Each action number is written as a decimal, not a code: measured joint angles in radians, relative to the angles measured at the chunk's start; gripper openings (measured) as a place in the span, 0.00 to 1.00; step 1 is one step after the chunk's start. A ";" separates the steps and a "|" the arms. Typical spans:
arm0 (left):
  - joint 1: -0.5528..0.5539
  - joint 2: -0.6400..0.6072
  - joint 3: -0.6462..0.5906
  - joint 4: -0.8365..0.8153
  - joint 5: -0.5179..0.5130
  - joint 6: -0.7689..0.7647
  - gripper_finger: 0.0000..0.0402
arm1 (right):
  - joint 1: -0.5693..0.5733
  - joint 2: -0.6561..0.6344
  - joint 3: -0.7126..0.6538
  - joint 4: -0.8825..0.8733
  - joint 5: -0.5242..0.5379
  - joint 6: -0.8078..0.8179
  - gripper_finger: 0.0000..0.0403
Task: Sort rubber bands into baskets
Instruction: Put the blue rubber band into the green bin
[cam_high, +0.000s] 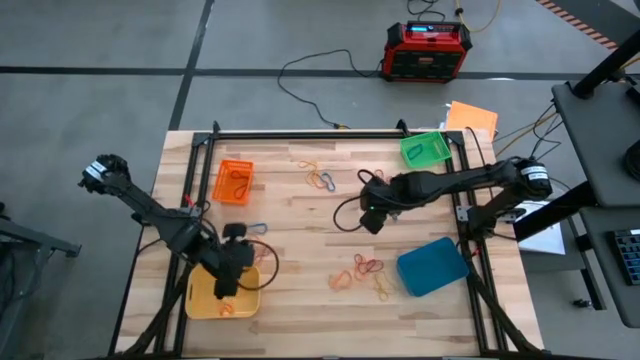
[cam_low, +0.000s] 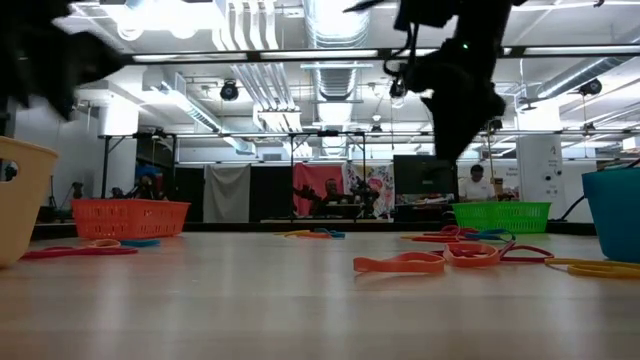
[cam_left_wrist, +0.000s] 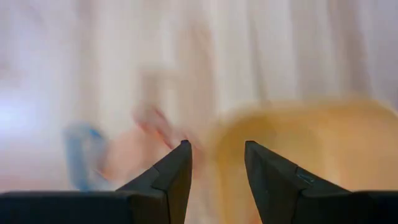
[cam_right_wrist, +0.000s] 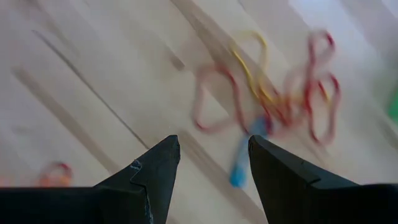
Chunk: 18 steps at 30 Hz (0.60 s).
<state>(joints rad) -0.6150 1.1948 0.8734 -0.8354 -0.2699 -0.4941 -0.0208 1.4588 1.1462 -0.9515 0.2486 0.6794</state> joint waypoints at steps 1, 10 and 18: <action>0.009 -0.010 0.000 0.024 -0.058 0.038 0.33 | -0.009 0.000 -0.004 -0.028 -0.008 0.006 0.46; 0.086 -0.084 -0.031 0.336 -0.219 0.426 0.33 | -0.095 0.001 -0.085 -0.113 -0.149 -0.042 0.46; 0.137 -0.086 -0.054 0.417 -0.219 0.551 0.33 | -0.142 0.001 -0.130 -0.093 -0.178 -0.052 0.46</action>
<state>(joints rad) -0.4780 1.1091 0.8198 -0.4184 -0.4885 0.0571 -0.1629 1.4601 1.0164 -1.0447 0.0708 0.6269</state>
